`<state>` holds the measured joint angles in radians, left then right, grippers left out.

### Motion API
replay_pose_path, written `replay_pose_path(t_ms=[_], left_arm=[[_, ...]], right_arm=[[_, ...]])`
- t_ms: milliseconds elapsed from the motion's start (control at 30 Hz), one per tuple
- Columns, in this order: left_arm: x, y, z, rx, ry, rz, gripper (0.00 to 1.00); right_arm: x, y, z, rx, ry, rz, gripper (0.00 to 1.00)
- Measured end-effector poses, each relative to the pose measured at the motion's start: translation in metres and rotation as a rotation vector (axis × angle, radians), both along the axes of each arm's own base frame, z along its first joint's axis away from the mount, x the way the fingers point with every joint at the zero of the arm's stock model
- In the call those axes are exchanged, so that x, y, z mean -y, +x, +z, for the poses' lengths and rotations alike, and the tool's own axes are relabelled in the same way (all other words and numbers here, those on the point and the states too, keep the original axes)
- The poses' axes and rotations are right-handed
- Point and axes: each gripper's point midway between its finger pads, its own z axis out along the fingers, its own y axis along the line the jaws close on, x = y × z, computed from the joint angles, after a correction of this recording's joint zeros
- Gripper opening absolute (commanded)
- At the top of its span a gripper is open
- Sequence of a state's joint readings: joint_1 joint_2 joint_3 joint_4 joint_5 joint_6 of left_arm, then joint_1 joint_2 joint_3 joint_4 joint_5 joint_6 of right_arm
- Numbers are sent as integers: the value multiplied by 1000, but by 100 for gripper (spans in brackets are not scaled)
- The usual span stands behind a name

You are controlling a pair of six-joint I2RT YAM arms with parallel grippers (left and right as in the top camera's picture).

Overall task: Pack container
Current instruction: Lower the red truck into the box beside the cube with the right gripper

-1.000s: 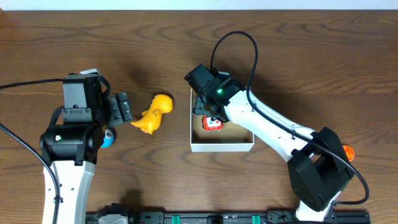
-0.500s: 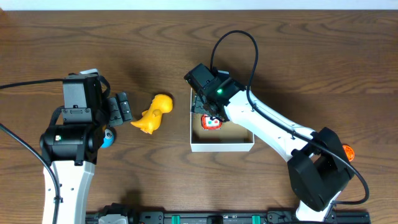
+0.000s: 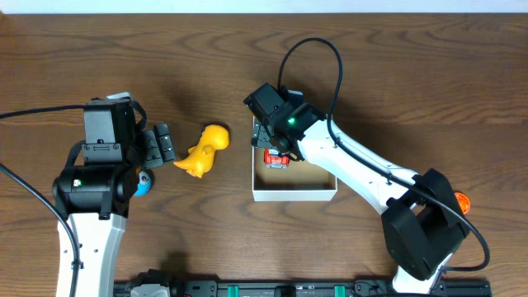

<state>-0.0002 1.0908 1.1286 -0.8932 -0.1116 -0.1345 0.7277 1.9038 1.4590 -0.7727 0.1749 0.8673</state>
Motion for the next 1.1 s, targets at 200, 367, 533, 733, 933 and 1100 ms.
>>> replay_pose_path(t_ms=[200,367,533,733,933,1100], left_arm=[[0,0,0,0,0,0,98],[0,0,0,0,0,0,98],[0,0,0,0,0,0,98],[0,0,0,0,0,0,98],[0,0,0,0,0,0,98],[0,0,0,0,0,0,98]], right_arm=[[-4,2,6,27,-16,106,11],[-15,3,19,56,19,199,1],[-20,1,20,54,33,239,1],[-26,-2,21,56,42,262,1],[-30,-4,15,44,42,274,1],[-30,-4,2,22,25,274,1]])
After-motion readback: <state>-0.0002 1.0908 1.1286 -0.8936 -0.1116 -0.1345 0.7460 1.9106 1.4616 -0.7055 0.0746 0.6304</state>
